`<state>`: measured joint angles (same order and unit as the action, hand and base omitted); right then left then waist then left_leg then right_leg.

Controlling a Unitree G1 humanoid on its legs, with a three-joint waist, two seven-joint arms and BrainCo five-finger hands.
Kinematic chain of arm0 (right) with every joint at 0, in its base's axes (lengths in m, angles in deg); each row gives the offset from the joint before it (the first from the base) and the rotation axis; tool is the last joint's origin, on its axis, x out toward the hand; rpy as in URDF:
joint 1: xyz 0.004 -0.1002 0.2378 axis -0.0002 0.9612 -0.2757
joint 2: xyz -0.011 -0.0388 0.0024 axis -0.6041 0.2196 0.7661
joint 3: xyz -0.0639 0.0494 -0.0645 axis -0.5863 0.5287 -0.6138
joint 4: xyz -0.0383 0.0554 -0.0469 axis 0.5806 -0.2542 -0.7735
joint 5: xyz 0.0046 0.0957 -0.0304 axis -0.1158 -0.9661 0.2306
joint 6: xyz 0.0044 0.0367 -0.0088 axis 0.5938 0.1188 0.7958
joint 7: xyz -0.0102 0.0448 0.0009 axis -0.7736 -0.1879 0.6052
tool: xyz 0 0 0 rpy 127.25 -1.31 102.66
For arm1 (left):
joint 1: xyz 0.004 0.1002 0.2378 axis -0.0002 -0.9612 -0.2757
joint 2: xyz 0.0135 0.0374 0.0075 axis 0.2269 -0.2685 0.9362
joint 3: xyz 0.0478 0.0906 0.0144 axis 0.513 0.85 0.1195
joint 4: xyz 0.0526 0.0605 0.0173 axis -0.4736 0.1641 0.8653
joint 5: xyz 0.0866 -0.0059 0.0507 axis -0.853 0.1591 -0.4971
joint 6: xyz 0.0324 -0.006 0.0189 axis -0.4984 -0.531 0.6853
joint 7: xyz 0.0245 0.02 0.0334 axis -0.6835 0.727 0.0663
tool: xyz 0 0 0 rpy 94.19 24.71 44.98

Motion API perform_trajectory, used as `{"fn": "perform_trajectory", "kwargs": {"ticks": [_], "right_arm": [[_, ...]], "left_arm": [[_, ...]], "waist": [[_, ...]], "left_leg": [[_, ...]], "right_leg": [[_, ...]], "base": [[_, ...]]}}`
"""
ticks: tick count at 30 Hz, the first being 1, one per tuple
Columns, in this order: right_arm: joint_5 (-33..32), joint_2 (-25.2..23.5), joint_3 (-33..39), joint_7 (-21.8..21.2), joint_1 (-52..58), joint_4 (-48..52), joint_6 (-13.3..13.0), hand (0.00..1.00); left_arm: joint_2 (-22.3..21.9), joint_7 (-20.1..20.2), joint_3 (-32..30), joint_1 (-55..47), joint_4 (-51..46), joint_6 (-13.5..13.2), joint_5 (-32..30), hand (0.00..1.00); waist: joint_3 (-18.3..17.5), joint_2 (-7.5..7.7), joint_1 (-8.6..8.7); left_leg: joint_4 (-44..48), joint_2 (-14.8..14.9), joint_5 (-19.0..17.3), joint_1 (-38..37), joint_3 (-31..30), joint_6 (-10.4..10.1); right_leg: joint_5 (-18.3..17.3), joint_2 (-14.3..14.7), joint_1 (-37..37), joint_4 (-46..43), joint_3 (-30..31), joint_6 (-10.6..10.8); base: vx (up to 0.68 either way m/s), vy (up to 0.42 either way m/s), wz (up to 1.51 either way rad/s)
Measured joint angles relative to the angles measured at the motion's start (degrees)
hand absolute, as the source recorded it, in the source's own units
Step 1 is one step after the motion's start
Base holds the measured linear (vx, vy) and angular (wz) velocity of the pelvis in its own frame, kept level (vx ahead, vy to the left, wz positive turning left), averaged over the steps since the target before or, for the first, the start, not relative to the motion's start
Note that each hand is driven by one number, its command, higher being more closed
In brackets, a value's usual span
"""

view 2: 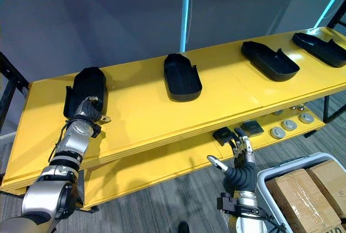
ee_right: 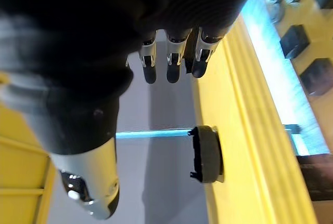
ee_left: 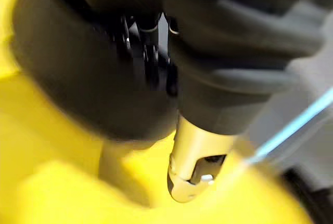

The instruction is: Walk over and take plastic housings, then place them on the shelf

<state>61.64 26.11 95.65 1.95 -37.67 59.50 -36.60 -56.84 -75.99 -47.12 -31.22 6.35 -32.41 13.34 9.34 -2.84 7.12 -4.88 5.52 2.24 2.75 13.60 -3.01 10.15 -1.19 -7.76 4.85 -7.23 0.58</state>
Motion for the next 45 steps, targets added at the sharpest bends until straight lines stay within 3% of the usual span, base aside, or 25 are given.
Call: {"fn": "perform_trajectory", "kwargs": {"ticks": [1, 4, 8, 11, 13, 14, 16, 18, 19, 21, 24, 25, 26, 27, 28, 29, 31, 32, 35, 37, 40, 45], "right_arm": [[-0.1, -0.4, 0.7, -0.1, -0.2, -0.7, 0.2, 0.0], [-0.4, -0.5, 2.1, -0.2, -1.8, -3.2, 0.9, 0.0], [-0.5, -0.3, 2.2, -0.2, -4.1, -4.7, 1.0, 0.0], [0.0, 0.2, 2.2, -0.1, -4.5, -4.7, 1.0, 0.0], [0.0, 0.9, 2.2, 0.1, -5.3, -5.0, 0.8, 0.0], [0.0, 1.0, 2.2, 0.1, -5.8, -5.0, 0.6, 0.0], [0.0, 2.6, 2.0, 0.8, -7.3, -4.9, -1.2, 0.0], [0.0, 4.4, 2.6, 2.0, -7.1, -4.7, -2.4, 0.0], [0.1, 4.8, 3.5, 3.0, -5.7, -3.9, -2.6, 0.0], [0.2, 3.7, 5.0, 4.4, -1.6, -0.3, -2.8, 0.0], [0.3, -0.1, 6.0, 5.9, 5.0, 4.3, -2.8, 0.0], [0.6, -1.1, 5.5, 6.4, 7.2, 5.4, -2.8, 0.0], [1.0, -1.2, 5.5, 6.7, 7.7, 5.4, -2.8, 0.0], [3.4, -1.5, 5.2, 7.5, 7.7, 5.3, -2.6, 0.0], [5.8, -1.5, 5.2, 7.8, 7.6, 5.3, -2.4, 0.0], [7.2, -1.5, 6.0, 8.2, 7.4, 5.2, -2.3, 0.0], [7.2, -1.8, 7.2, 8.5, 6.5, 3.6, -2.3, 0.0], [7.4, -2.0, 7.8, 8.9, 6.1, 1.2, -2.4, 0.0], [9.2, -2.4, 8.9, 9.4, 4.6, -4.5, -2.3, 0.0], [9.4, -2.4, 8.9, 9.1, 3.4, -10.4, -2.3, 0.0], [9.3, -2.1, 9.3, 7.8, 0.3, -17.4, -2.1, 0.0], [6.2, 2.0, 11.1, 7.0, -6.4, -43.6, -0.3, 0.0]], "left_arm": [[-0.2, -0.1, 0.2, -2.0, -7.9, 0.0, 2.4, 0.0], [-1.9, -2.7, 0.1, -3.7, -15.5, -0.4, 8.9, 0.0], [-3.9, -7.3, 0.3, -8.6, -28.1, -3.5, 16.5, 0.0], [-7.6, -11.1, 0.2, -22.0, -44.9, -9.7, 18.5, 0.0], [-12.8, -12.9, 0.7, -36.2, -52.9, -16.4, 19.9, 0.0], [-14.2, -13.3, 0.8, -39.7, -53.7, -17.7, 20.5, 0.0], [-19.6, -14.3, 2.9, -51.8, -56.1, -22.3, 24.3, 0.0], [-20.1, -15.3, 7.6, -55.8, -55.5, -24.6, 25.3, 0.0], [-20.3, -15.4, 10.6, -56.1, -53.9, -25.7, 25.8, 0.0], [-20.3, -15.0, 13.7, -55.0, -50.9, -26.3, 28.3, 0.0], [-20.2, -14.4, 14.2, -54.6, -50.1, -26.3, 31.1, 0.0], [-20.3, -14.2, 13.8, -54.9, -50.4, -26.4, 32.1, 0.0], [-20.3, -14.1, 13.4, -54.7, -50.5, -26.5, 32.2, 0.0], [-20.3, -14.0, 12.6, -54.1, -50.9, -26.6, 32.5, 0.0], [-20.3, -14.0, 11.7, -54.1, -51.4, -26.7, 32.6, 0.0], [-20.3, -14.0, 11.7, -54.1, -51.4, -26.7, 32.6, 0.0], [-20.3, -14.0, 11.7, -54.0, -51.5, -26.8, 33.2, 0.0], [-20.3, -13.8, 11.7, -53.5, -51.3, -26.8, 33.2, 0.0], [-20.3, -13.3, 11.5, -53.0, -50.8, -26.9, 33.3, 0.0], [-20.3, -12.3, 10.3, -54.0, -49.5, -26.9, 34.2, 0.0], [-20.3, -9.8, 6.8, -55.6, -46.6, -26.8, 36.6, 0.0], [-19.4, -7.6, 2.8, -54.0, -25.6, -24.9, 36.6, 0.0]], "waist": [[0.0, -0.01, -0.33], [-0.1, -0.13, -0.58], [-0.4, -0.8, -1.26], [-1.3, -1.83, -1.81], [-1.6, -1.83, -2.98], [-1.6, -1.81, -3.34], [-1.8, -2.08, -5.16], [-2.5, -3.17, -5.55], [-2.7, -3.22, -5.12], [-2.4, -2.35, -3.98], [-2.0, 0.78, -3.26], [-2.1, 2.68, -4.0], [-2.4, 2.48, -4.41], [-2.0, 2.76, -5.51], [-2.6, 3.97, -6.68], [-2.7, 4.13, -6.76], [-2.7, 3.94, -6.57], [-2.8, 3.89, -5.89], [-3.0, 4.11, -5.49], [-4.7, 5.23, -5.96], [-6.3, 7.02, -7.87], [-7.0, 5.93, -8.06]], "left_leg": [[0.0, -0.1, 0.3, -0.1, -0.5, 0.1], [0.0, -0.3, 0.5, -1.1, -1.9, 0.1], [0.0, -0.4, 0.4, -1.4, -2.9, 0.0], [0.0, -0.3, -0.5, -2.1, -2.1, -0.3], [8.0, -0.4, -5.1, -1.1, -2.5, -0.2], [12.4, -0.4, -6.6, 0.1, -4.7, 0.1], [27.7, -0.6, -13.5, 3.7, -18.7, -1.3], [34.3, -1.2, -18.6, 4.1, -30.7, -5.4], [36.3, -1.9, -21.3, 3.6, -35.4, -5.5], [36.3, -3.2, -24.1, 2.3, -37.1, -3.5], [35.1, -5.7, -27.0, 1.1, -31.9, 1.1], [35.6, -6.6, -26.5, 1.7, -27.0, 2.4], [34.8, -6.2, -25.7, 2.0, -23.1, 4.0], [33.2, -5.1, -24.2, 2.0, -17.6, 6.1], [30.9, -4.6, -22.5, 1.7, -11.5, 6.9], [28.3, -4.0, -20.8, 0.9, -7.1, 7.3], [25.7, -2.6, -18.8, -0.3, -2.0, 7.4], [24.9, -1.7, -17.9, -0.3, -0.3, 7.2], [23.0, -0.5, -16.7, 0.1, 1.1, 6.8], [19.8, -1.6, -15.2, 0.8, 1.3, 5.3], [17.6, -4.1, -12.1, 3.4, 1.8, 3.4], [15.2, -1.4, -10.1, 1.8, 0.2, 2.0]], "right_leg": [[-0.1, -0.1, 0.3, 0.0, -0.4, 0.0], [-0.5, -0.2, 2.1, 0.0, -1.7, 0.1], [-0.8, -0.4, 2.9, 0.0, -3.0, 0.2], [-1.4, -0.3, 3.0, 0.0, -1.6, 0.9], [-1.4, 0.0, 2.8, -0.3, 3.0, 0.9], [-1.4, -0.1, 2.8, -0.7, 4.8, 0.9], [-1.8, 2.3, 1.2, -3.4, 14.1, 1.0], [-2.0, 5.8, -0.8, -5.8, 19.6, 1.3], [-2.4, 7.6, -2.7, -8.5, 22.6, 2.0], [-3.5, 8.9, -6.2, -13.3, 26.3, 3.5], [-2.0, 9.3, -8.8, -13.7, 34.5, 6.5], [-2.8, 8.1, -8.2, -8.8, 37.0, 5.1], [-6.5, 6.4, -8.0, -4.4, 35.0, 3.3], [-6.6, 4.8, -10.3, -5.2, 27.0, 3.2], [-6.3, 2.2, -12.5, -9.1, 14.4, 3.1], [-6.5, 0.3, -12.2, -14.1, 6.8, 2.8], [-7.3, -1.1, -9.7, -23.0, 4.8, 2.7], [-11.2, -2.1, -6.5, -27.7, 5.1, 2.5], [-16.7, -4.0, -0.6, -31.8, 4.9, 3.2], [-17.8, -5.2, 4.8, -24.9, 4.6, 4.0], [-18.3, -6.3, 7.5, -10.2, 3.7, 3.0], [-16.6, -2.6, 8.6, -8.7, 3.7, 2.4]], "base": [[0.0, 0.029, 0.19], [-0.02, 0.029, 0.24], [-0.03, 0.027, 0.17], [-0.01, 0.037, -0.23], [0.02, 0.05, -0.86], [0.02, 0.069, -1.43], [0.03, 0.116, -2.04], [0.02, 0.227, -2.01], [-0.03, 0.275, -1.67], [-0.1, 0.25, -1.22], [-0.26, 0.362, -1.5], [-0.26, 0.284, -1.96], [-0.36, 0.331, -2.44], [-0.36, 0.294, -2.62], [-0.39, 0.311, -2.77], [-0.27, 0.224, -2.28], [-0.19, 0.128, -1.62], [-0.17, 0.042, -1.16], [-0.11, -0.078, -0.56], [-0.1, -0.158, -0.46], [-0.06, -0.195, -0.68], [0.07, -0.149, -0.1]]}}
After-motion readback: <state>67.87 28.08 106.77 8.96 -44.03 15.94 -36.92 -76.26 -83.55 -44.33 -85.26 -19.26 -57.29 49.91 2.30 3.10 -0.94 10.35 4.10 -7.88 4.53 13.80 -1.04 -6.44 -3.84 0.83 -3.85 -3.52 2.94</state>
